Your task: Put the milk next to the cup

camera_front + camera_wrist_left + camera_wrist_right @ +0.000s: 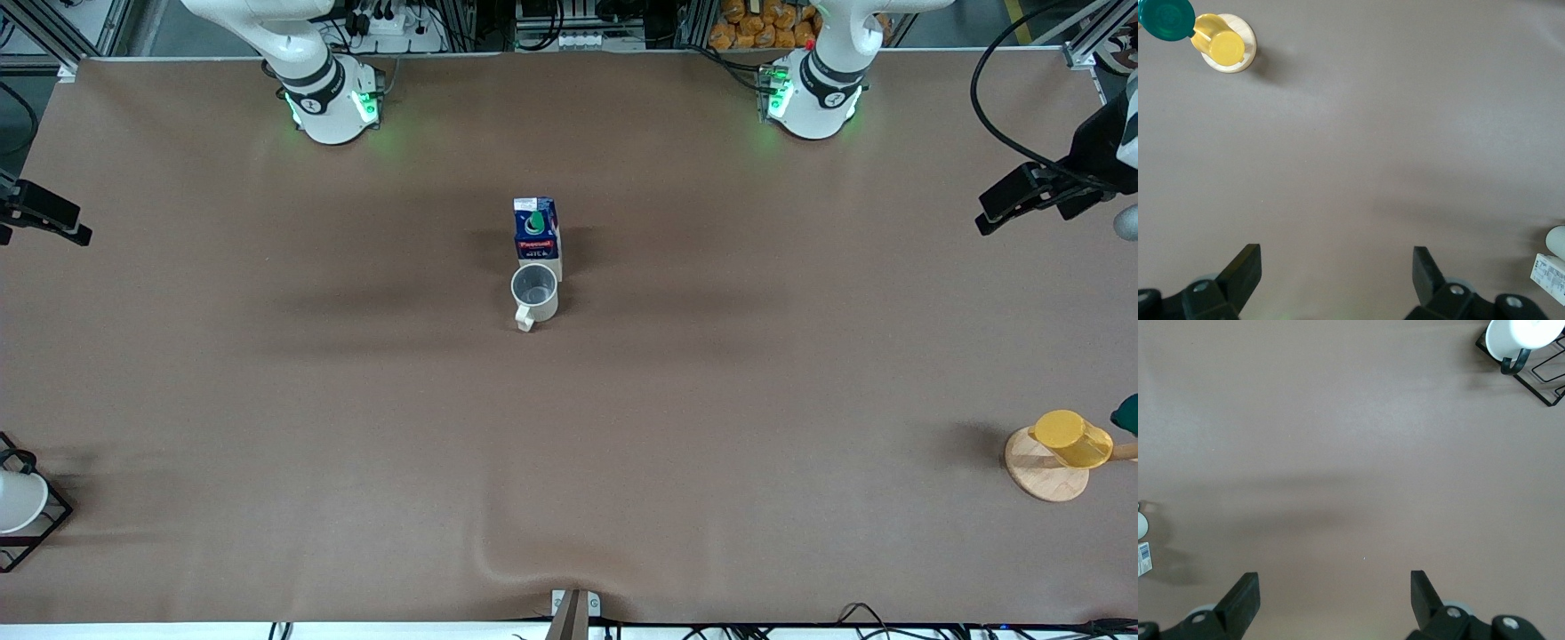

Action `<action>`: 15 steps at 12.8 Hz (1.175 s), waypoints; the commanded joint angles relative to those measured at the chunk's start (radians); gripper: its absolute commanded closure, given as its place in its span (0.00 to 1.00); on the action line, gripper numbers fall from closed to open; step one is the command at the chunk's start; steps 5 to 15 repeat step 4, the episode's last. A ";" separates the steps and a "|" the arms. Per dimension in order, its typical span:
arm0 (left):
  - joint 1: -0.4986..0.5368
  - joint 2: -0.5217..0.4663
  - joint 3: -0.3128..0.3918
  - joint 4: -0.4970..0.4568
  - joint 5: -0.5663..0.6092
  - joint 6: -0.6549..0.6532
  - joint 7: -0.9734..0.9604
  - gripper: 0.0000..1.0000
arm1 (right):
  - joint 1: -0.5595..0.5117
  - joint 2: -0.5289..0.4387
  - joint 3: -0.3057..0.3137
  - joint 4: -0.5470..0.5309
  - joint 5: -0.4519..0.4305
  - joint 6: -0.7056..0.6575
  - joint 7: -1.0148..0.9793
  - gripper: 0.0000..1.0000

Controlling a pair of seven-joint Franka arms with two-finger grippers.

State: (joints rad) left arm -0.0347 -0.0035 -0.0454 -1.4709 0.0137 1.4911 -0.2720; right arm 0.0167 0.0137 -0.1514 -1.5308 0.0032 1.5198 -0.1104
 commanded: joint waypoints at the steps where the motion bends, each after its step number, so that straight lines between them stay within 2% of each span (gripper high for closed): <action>1: 0.005 -0.024 0.015 -0.023 -0.009 -0.003 0.024 0.00 | -0.014 -0.004 0.013 0.001 0.009 0.000 -0.006 0.00; 15: 0.013 -0.020 0.010 -0.019 -0.005 -0.006 0.030 0.00 | -0.015 0.000 0.015 0.001 0.009 0.006 -0.003 0.00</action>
